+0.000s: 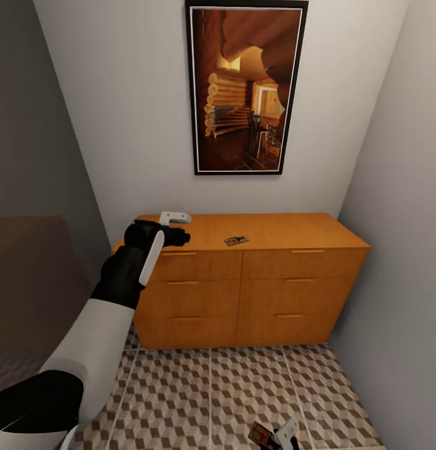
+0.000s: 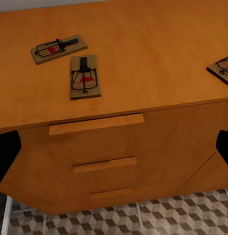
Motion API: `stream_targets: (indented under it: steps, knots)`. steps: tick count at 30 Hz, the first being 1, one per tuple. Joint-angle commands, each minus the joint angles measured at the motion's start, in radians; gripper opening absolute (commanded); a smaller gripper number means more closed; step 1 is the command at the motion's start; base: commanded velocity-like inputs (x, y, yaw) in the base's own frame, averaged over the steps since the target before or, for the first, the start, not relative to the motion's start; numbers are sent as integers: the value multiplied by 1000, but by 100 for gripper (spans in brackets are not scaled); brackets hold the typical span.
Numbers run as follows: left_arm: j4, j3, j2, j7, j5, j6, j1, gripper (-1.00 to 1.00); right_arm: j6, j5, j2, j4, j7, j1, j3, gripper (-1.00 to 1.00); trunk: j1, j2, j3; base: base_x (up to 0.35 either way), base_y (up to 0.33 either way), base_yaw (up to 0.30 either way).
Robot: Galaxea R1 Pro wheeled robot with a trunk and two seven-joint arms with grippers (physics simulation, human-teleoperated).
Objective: Take the four mousetraps from the cabinet in the bathroom and place them on the bathroom floor. Make sure all four end up on the same floor surface, and ensure that at least two of them are either under or directly next to the same bathroom sink.
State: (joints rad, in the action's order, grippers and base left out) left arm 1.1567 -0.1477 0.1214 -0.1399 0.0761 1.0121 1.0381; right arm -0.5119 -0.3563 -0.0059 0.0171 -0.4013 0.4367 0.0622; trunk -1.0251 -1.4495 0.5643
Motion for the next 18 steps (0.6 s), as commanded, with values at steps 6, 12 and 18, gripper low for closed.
stream_targets:
  steps: [6, 12, 18]
  knots:
    - [0, 0, -1, -9, 8, 2, -6, 100, -2, -4, 0, 0, -4, 1, 7, -100, 0, -1, 1, 7, -7, 0]
    - [0, 34, -1, -9, 8, 2, -7, 100, -2, -4, 0, 0, -4, 1, 7, -100, 0, -1, 1, 95, -1, 0]
    - [0, 75, -1, -9, 8, 2, -7, 100, -2, -4, 0, 0, -4, 1, 7, -100, 0, -1, 1, 175, 0, 0]
